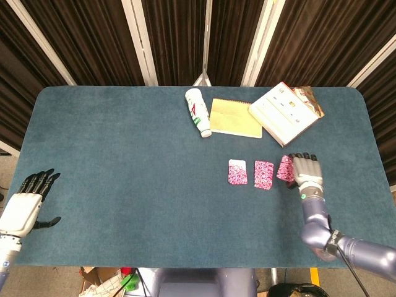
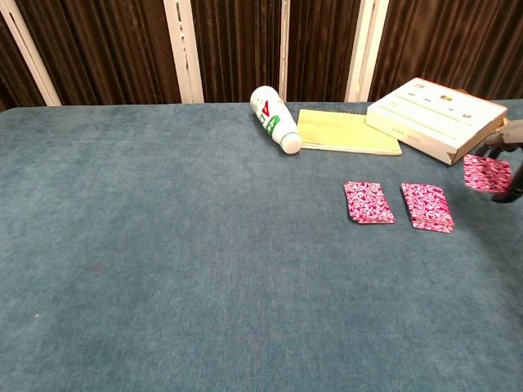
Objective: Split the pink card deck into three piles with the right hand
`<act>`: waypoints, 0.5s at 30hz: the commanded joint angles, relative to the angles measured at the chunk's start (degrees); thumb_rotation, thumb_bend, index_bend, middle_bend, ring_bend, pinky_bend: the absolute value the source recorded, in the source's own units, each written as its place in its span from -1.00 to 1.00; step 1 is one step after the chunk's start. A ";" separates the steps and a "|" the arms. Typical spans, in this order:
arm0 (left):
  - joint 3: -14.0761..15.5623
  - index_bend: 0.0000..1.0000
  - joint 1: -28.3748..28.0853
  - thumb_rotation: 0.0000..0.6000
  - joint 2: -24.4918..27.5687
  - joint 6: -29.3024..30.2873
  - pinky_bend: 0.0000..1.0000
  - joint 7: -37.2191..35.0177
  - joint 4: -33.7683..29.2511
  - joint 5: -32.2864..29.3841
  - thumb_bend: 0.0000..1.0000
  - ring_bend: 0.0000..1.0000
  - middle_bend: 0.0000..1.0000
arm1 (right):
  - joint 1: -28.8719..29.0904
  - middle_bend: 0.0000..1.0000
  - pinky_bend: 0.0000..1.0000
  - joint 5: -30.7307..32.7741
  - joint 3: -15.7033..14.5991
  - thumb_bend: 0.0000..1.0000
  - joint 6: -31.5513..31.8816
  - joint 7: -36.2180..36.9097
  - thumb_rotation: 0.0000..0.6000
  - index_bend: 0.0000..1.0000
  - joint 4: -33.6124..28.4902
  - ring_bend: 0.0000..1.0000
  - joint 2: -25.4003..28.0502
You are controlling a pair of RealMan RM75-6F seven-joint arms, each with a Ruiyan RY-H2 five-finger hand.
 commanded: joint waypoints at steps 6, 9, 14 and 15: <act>0.15 -1.00 0.21 1.00 -0.10 0.33 -1.00 0.39 -0.19 0.25 -0.87 -1.00 -1.00 | -1.63 -0.74 -1.00 -2.60 -2.00 -0.31 -0.26 1.82 1.00 -0.03 1.21 -1.00 -0.92; 0.11 -1.00 0.28 1.00 -0.08 0.53 -1.00 0.52 -0.14 0.29 -0.87 -1.00 -1.00 | -1.72 -0.93 -1.00 -2.21 -2.67 -0.31 -0.22 1.37 1.00 -0.46 1.48 -1.00 -1.30; 0.06 -1.00 0.36 1.00 -0.13 0.68 -1.00 0.55 -0.08 0.26 -0.87 -1.00 -1.00 | -1.67 -1.00 -1.00 -1.02 -3.75 -0.32 0.50 -0.11 1.00 -0.98 0.88 -1.00 -0.97; 0.05 -1.00 0.38 1.00 -0.14 0.73 -1.00 0.50 -0.09 0.30 -0.87 -1.00 -1.00 | -1.71 -1.00 -1.00 -0.79 -3.83 -0.32 0.65 -0.20 1.00 -0.99 0.65 -1.00 -0.79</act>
